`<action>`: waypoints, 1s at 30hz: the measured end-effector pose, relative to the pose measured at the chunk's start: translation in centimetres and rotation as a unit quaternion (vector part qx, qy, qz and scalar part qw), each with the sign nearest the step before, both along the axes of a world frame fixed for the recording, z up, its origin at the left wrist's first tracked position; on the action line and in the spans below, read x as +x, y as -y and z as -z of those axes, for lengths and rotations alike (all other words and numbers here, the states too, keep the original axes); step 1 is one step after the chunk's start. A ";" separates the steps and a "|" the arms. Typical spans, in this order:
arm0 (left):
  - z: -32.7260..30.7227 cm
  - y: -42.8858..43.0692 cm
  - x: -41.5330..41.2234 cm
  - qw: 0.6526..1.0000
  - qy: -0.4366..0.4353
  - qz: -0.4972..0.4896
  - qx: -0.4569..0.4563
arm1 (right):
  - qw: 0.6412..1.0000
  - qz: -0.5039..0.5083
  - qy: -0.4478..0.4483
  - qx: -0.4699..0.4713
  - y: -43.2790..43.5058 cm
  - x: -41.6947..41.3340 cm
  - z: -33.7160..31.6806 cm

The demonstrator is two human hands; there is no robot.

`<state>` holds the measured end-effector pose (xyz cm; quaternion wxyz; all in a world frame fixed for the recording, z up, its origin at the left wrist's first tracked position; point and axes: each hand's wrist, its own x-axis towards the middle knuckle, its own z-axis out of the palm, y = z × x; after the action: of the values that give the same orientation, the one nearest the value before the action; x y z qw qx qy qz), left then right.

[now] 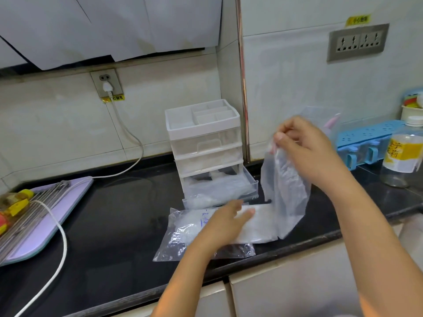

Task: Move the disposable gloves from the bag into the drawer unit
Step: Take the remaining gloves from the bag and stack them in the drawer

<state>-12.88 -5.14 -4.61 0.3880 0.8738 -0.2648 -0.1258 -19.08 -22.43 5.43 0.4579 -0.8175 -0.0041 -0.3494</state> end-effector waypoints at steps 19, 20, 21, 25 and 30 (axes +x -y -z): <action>-4.9 -1.5 4.4 0.958 -0.144 0.106 -0.222 | 0.961 -0.145 -0.198 -0.126 1.3 5.6 -3.3; -5.0 -2.1 5.0 0.959 -0.150 0.117 -0.210 | 0.957 -0.155 -0.208 -0.127 1.7 6.2 -3.2; -5.2 -2.5 5.6 0.960 -0.151 0.126 -0.198 | 0.954 -0.168 -0.216 -0.123 2.0 6.7 -3.1; -6.1 -3.5 8.0 0.978 -0.120 0.099 -0.141 | 0.934 -0.195 -0.263 -0.139 2.9 8.9 -3.1; -8.3 -3.8 11.4 0.999 0.038 -0.015 -0.009 | 0.917 -0.114 -0.312 -0.223 3.6 14.2 -2.9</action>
<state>-1.50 -1.38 3.70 0.3877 0.8782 -0.2674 -0.0840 -4.90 -26.01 8.38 0.2782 -0.9599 -0.0319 -0.0125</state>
